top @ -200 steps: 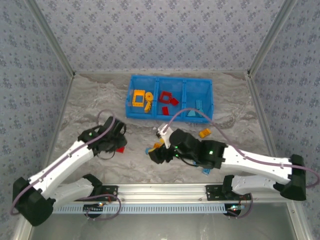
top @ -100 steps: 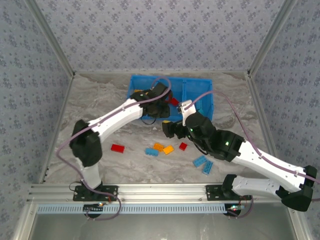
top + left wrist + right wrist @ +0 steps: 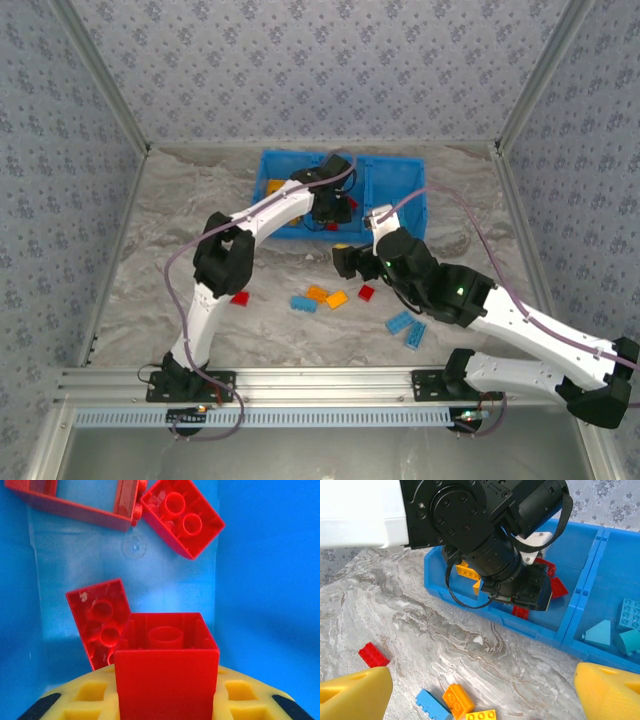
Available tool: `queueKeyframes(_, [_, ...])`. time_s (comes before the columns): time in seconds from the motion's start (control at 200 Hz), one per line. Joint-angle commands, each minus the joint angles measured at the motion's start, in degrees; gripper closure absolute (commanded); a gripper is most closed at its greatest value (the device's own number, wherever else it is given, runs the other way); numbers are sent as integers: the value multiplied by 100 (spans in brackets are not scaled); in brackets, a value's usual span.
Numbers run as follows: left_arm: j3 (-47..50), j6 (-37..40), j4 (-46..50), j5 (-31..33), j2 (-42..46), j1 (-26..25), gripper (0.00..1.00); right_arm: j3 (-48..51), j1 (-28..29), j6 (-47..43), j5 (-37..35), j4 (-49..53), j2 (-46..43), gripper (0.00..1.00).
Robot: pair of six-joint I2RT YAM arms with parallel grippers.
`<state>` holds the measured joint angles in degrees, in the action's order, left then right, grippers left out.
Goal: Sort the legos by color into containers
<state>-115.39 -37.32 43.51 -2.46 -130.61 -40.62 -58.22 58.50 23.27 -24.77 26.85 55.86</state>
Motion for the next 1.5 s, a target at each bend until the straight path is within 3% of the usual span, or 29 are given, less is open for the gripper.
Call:
queueKeyframes(0.0, [-348,34,144,-194,-157,-31,73,121,-46,171,-117,104,-88,5])
queueKeyframes(0.275, [-233,-11,262,-3,71,-32,48,171,-49,224,-124,154,-153,5])
queueKeyframes(0.53, [332,-132,92,281,1236,-77,47,87,-112,122,-216,345,-256,6])
queueKeyframes(0.765, [2334,48,-701,569,3393,-281,45,-10,-249,431,-486,926,-395,10])
queueKeyframes(1.019, [4863,830,-1862,574,5817,-1398,37,123,-942,2118,-470,2117,139,16])
queueKeyframes(1.109, [5629,893,-2245,700,6450,-1907,34,271,-1505,2677,-226,2417,447,14])
queueKeyframes(1.264, [6611,866,-2671,1226,7117,-2686,34,607,-2488,2797,542,1817,941,19])
queueKeyframes(1.494, [6932,576,-2415,1656,7348,-2803,32,802,-2483,2764,381,1415,937,19])
